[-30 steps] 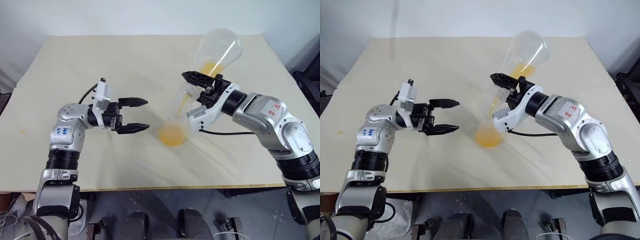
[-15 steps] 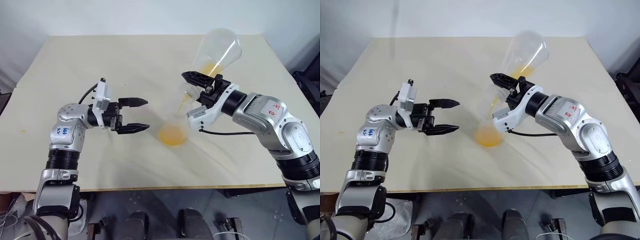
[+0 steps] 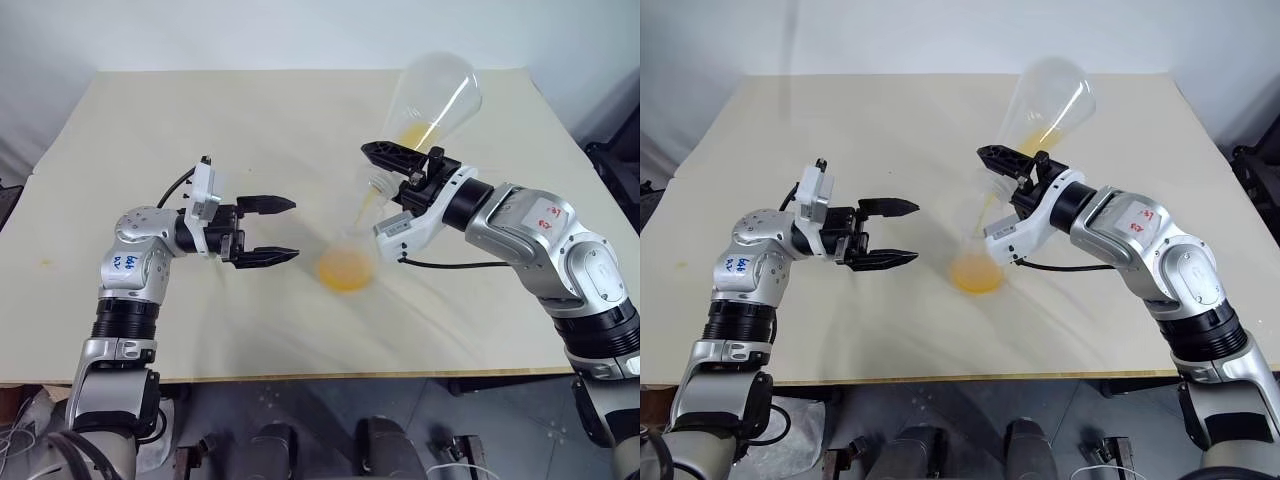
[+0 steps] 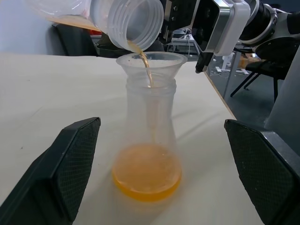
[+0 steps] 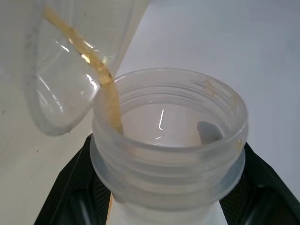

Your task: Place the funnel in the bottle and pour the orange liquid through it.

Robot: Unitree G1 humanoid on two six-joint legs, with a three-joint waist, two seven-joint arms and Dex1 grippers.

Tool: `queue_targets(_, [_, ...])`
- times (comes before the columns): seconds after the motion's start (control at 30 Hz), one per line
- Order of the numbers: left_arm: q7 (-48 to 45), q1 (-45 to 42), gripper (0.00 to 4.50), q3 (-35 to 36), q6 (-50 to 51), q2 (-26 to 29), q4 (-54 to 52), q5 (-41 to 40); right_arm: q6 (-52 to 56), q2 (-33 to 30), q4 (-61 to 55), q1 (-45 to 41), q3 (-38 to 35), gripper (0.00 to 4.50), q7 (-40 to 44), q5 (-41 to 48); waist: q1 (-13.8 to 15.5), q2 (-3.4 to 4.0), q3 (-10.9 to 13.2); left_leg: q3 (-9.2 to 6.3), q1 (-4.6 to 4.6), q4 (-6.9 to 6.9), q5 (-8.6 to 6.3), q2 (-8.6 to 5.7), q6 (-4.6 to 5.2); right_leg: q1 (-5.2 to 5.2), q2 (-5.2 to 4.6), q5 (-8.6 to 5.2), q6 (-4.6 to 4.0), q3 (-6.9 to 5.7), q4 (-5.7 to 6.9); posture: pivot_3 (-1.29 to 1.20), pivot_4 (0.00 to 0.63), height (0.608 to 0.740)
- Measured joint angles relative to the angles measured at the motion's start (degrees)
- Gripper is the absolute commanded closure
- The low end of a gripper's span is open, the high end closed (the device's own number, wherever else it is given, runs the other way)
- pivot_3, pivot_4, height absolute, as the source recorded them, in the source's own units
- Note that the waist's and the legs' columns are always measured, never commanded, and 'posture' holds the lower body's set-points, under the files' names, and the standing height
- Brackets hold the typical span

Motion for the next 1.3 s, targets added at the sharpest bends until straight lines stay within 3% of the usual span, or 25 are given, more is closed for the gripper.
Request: queue_targets(1.3, [0.37,0.0,0.0,0.0,-0.04,0.0,0.01,0.01,-4.46,-1.15,2.97,-1.12,0.0,2.04,-4.65,-3.28,-0.01,0.0,0.0,0.0,0.0,0.0,0.0,0.0,0.0,0.0,0.0,0.0,0.0,0.0,0.0,0.0,0.15,0.74])
